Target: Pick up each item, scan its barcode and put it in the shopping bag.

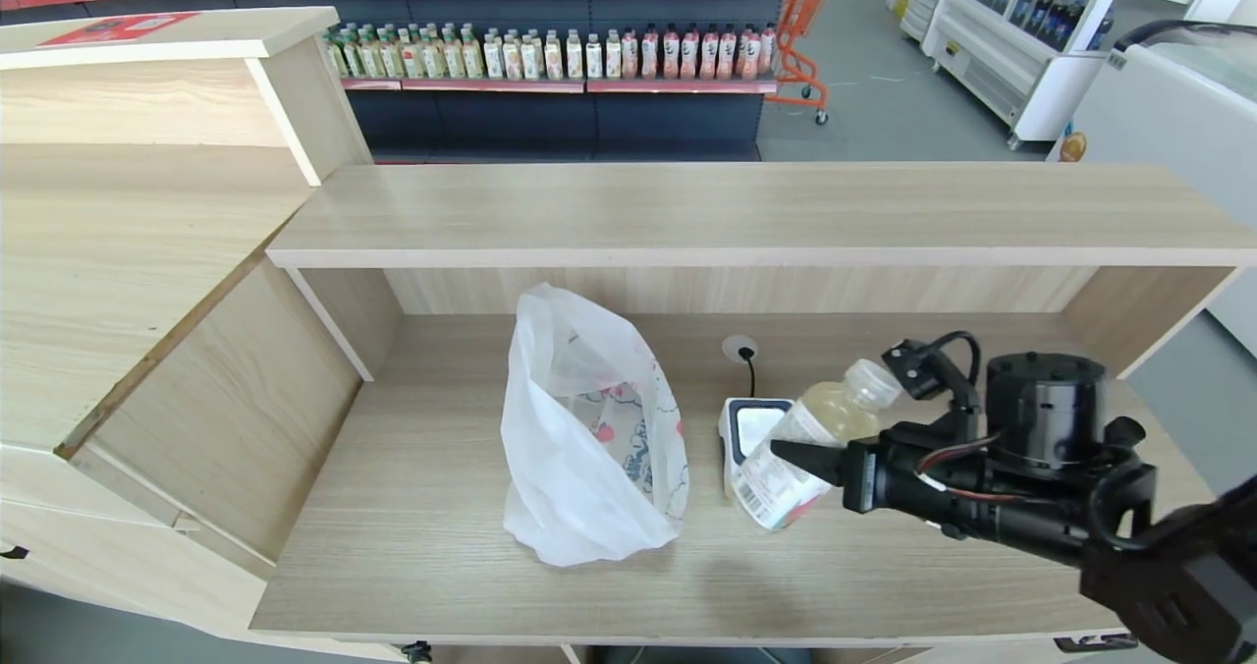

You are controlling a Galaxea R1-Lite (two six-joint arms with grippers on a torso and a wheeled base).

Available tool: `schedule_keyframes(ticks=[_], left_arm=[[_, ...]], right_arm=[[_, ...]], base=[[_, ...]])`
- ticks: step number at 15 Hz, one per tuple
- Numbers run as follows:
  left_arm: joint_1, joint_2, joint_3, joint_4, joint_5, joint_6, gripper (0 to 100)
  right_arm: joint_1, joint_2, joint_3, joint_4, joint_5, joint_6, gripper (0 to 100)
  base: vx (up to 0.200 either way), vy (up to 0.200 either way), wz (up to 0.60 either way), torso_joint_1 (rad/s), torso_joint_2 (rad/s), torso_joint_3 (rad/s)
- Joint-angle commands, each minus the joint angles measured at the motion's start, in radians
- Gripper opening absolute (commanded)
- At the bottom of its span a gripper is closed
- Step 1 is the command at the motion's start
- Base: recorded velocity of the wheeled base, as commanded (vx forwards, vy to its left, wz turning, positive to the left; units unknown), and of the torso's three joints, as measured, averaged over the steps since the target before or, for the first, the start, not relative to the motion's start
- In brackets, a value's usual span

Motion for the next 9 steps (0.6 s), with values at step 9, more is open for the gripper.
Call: schedule_keyframes(ticks=[9], left_arm=[[-0.001, 0.0, 0.0, 0.0, 0.0, 0.0, 100]], right_arm=[[0.139, 0.488, -0.488, -0.014, -0.106, -0.044, 0]], base=[[0.0, 0.0, 0.0, 0.0, 0.0, 0.0]])
